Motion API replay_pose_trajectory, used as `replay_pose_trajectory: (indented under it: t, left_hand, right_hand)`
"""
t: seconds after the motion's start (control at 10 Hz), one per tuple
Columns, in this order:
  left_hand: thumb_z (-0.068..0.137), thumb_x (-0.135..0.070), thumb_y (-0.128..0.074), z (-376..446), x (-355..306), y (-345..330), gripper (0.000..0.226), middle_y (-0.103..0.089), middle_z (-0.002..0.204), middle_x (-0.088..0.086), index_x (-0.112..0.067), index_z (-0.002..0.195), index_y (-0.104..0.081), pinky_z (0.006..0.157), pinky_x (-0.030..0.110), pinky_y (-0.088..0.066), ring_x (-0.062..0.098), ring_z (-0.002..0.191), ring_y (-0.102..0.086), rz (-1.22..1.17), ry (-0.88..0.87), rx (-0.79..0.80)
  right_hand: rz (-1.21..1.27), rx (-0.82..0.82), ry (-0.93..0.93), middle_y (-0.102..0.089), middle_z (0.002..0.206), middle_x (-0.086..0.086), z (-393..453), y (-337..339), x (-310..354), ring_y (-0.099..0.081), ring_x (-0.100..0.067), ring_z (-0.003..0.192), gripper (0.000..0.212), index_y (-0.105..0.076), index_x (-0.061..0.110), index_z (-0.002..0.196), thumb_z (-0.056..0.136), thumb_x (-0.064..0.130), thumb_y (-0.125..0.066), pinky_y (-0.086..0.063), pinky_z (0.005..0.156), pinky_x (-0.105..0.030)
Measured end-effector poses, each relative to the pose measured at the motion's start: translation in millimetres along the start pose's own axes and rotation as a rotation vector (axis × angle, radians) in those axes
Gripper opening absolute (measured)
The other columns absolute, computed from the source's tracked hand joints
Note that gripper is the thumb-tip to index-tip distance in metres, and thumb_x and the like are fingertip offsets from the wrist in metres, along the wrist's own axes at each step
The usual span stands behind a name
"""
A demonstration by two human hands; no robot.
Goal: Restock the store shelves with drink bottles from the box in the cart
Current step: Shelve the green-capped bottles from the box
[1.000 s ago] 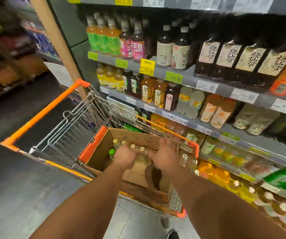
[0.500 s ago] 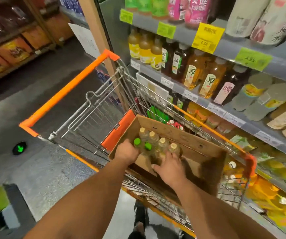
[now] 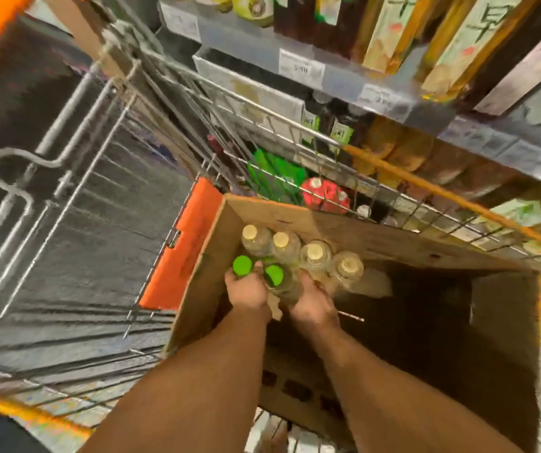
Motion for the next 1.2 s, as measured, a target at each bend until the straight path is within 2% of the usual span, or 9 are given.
replay_pose_trajectory:
  t: [0.1,0.3,0.4,0.5,0.7,0.8,0.9,1.1,1.2]
  left_hand:
    - [0.086,-0.010,-0.065,10,6,5,0.041,-0.063,0.116,0.019,-0.004,0.125,-0.052,0.075,0.025,-0.050,0.034,0.104,-0.064,0.000,-0.037,-0.007]
    - [0.075,-0.013,-0.077,18,5,5,0.037,-0.061,0.091,0.005,-0.019,0.101,-0.051,0.072,0.028,-0.049,0.027,0.085,-0.064,0.036,-0.096,-0.101]
    - [0.074,-0.025,-0.079,20,11,7,0.046,-0.065,0.107,0.007,-0.021,0.110,-0.051,0.088,0.036,-0.050,0.026,0.095,-0.062,0.159,-0.126,-0.136]
    - [0.076,-0.027,-0.079,24,13,11,0.065,-0.059,0.127,0.012,-0.013,0.133,-0.052,0.106,0.038,-0.039,0.029,0.121,-0.053,0.277,-0.204,-0.107]
    - [0.078,-0.029,-0.072,6,2,17,0.061,-0.060,0.122,0.016,-0.018,0.133,-0.049,0.094,0.050,-0.050,0.038,0.111,-0.059,0.298,-0.143,0.086]
    - [0.079,-0.028,-0.072,-18,-24,29,0.046,-0.064,0.115,0.014,-0.013,0.121,-0.059,0.093,0.042,-0.050,0.034,0.108,-0.059,0.413,-0.281,0.102]
    - [0.080,-0.023,-0.073,-49,-50,40,0.033,-0.067,0.107,0.007,-0.016,0.110,-0.063,0.074,0.020,-0.051,0.026,0.095,-0.061,0.449,-0.360,0.135]
    - [0.077,-0.030,-0.076,-132,-103,55,0.039,-0.071,0.107,0.006,-0.020,0.113,-0.066,0.089,0.033,-0.049,0.028,0.101,-0.064,0.521,-0.579,0.257]
    - [0.069,-0.044,-0.077,-185,-124,63,0.049,-0.071,0.109,0.002,-0.023,0.113,-0.067,0.094,0.038,-0.050,0.026,0.103,-0.064,0.495,-0.637,0.341]
  right_hand:
    - [-0.019,-0.076,0.052,-0.055,0.125,0.001,7,-12,13,-0.052,-0.021,0.117,0.051,-0.041,0.035,0.131,0.083,0.047,-0.057,-0.036,0.097,-0.032]
    - [-0.021,-0.222,-0.036,-0.059,0.120,-0.008,18,-18,22,-0.061,-0.027,0.105,0.043,-0.032,0.031,0.131,0.091,0.033,-0.051,-0.045,0.087,-0.033]
    - [-0.017,-0.207,-0.010,-0.057,0.127,-0.005,18,-21,17,-0.057,-0.027,0.110,0.043,-0.034,0.036,0.131,0.089,0.048,-0.039,-0.041,0.093,-0.033]
    - [-0.005,-0.198,0.048,-0.061,0.120,-0.005,11,-22,22,-0.060,-0.027,0.107,0.045,-0.037,0.033,0.126,0.085,0.043,-0.050,-0.046,0.089,-0.034]
    - [0.054,-0.162,0.010,-0.065,0.109,-0.002,-27,-6,14,-0.061,-0.025,0.098,0.055,-0.042,0.028,0.123,0.078,0.038,-0.072,-0.045,0.076,-0.028]
    - [0.107,-0.129,-0.048,-0.063,0.110,-0.007,-50,13,9,-0.059,-0.026,0.095,0.055,-0.045,0.022,0.121,0.078,0.041,-0.073,-0.045,0.075,-0.029]
    - [-0.036,-0.173,-0.026,-0.064,0.111,-0.010,-79,47,16,-0.060,-0.031,0.103,0.057,-0.043,0.015,0.124,0.083,0.049,-0.065,-0.045,0.078,-0.030]
    - [0.203,-0.328,0.106,-0.068,0.102,-0.004,-157,124,26,-0.063,-0.026,0.093,0.036,-0.057,0.029,0.103,0.075,0.043,-0.075,-0.051,0.079,-0.036]
    - [0.268,-0.416,0.213,-0.065,0.085,0.014,-208,176,27,-0.059,0.000,0.069,0.033,-0.055,0.035,0.085,0.069,0.052,-0.077,-0.044,0.056,-0.017]
Point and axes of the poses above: each hand's wrist, its own z-axis towards the middle knuckle, its own y-axis out of the back of the hand, x = y × z, the point moved 9 cm from there along z, towards the middle knuckle
